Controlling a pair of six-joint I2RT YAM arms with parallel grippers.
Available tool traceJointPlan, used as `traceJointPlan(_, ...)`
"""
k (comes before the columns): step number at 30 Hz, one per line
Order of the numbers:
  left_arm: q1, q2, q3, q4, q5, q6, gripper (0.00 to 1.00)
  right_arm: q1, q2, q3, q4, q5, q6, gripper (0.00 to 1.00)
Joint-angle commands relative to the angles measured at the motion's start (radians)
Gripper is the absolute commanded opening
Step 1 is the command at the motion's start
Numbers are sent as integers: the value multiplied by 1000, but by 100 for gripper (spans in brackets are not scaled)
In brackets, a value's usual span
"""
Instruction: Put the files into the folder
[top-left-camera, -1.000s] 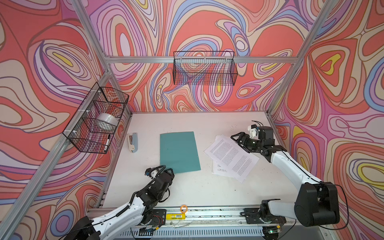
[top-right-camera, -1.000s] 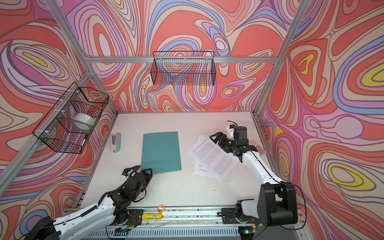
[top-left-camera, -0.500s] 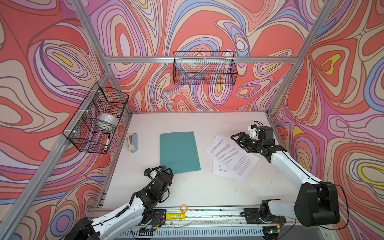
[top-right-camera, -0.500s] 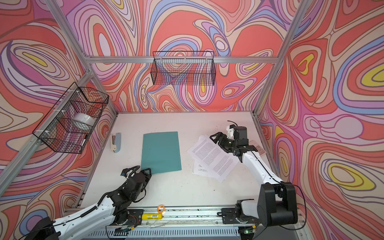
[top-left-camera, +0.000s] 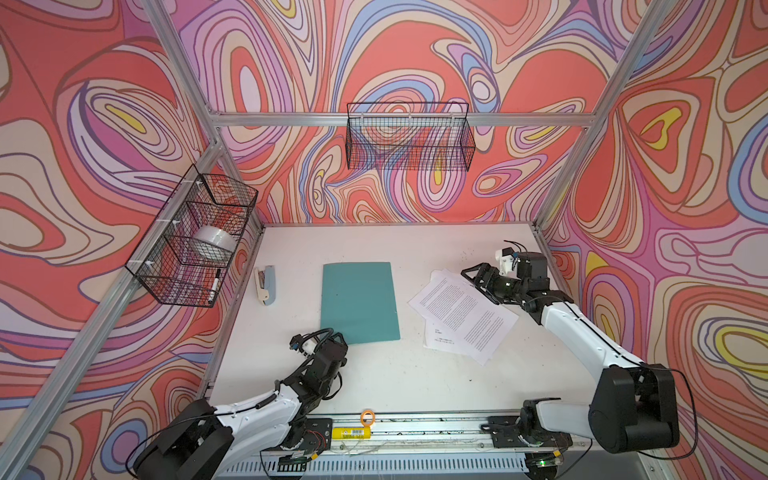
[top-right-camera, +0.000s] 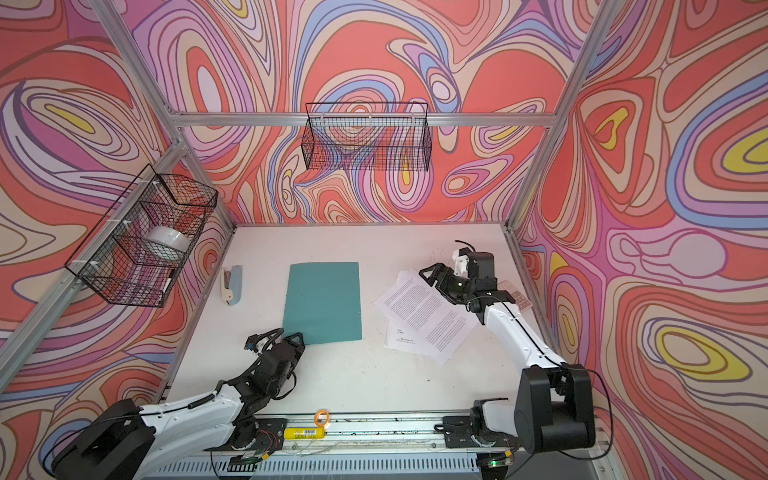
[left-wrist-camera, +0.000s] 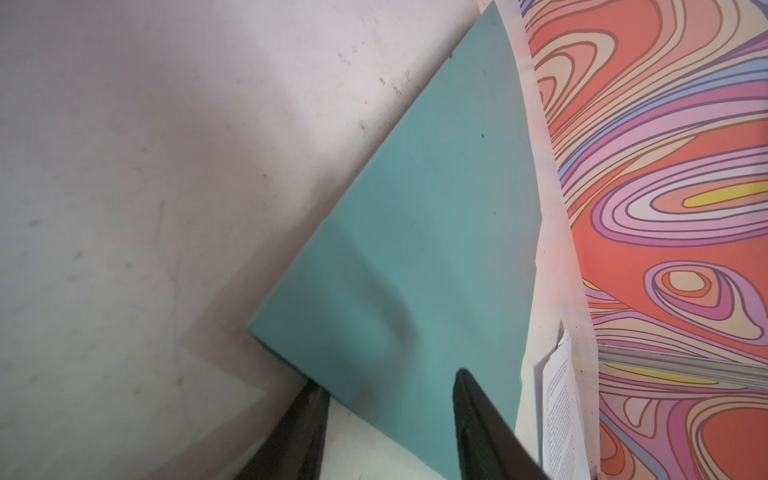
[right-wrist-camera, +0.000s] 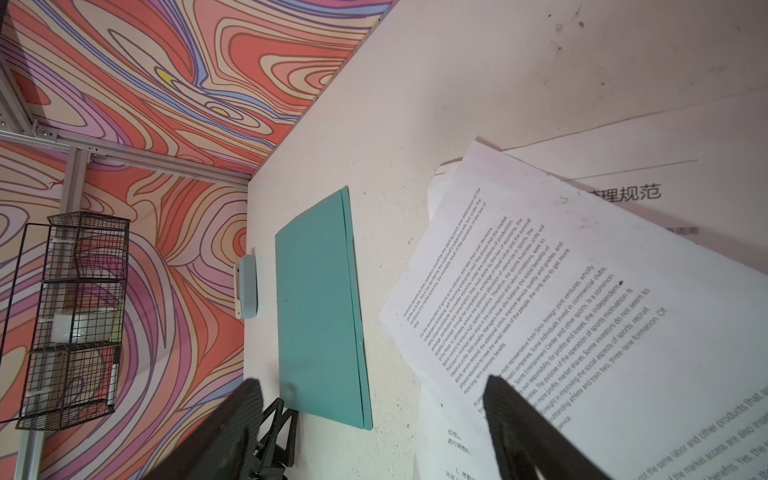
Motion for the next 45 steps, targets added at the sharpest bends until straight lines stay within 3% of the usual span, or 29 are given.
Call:
traceJointPlan(1, 12, 59, 7, 56, -24, 7, 42, 4, 15, -3, 19, -10, 3, 87)
traceJointPlan(6, 23, 104, 29, 67, -83, -6, 40, 4, 2, -12, 10, -3, -6, 86)
traceJointPlan(10, 31, 96, 55, -28, -142, -61, 43, 6, -13, -24, 22, -20, -4, 87)
traceJointPlan(15, 72, 78, 96, -63, -110, 1, 31, 35, -36, -39, 29, -9, -14, 87)
traceJointPlan(19, 117, 91, 89, -38, -83, -3, 28, 124, -33, -34, 13, 40, -46, 87)
traceJointPlan(22, 139, 110, 89, -1, -66, 13, 21, 195, -18, -32, 9, 78, -57, 87)
traceJointPlan(24, 145, 124, 96, 16, -57, 16, 0, 220, -6, -32, 16, 85, -53, 87)
traceJointPlan(33, 159, 156, 106, 124, 16, -10, 0, 312, 45, -11, 15, 87, -68, 85)
traceJointPlan(45, 159, -101, 121, -16, 68, -114, 0, 425, 181, -29, 138, 46, -9, 84)
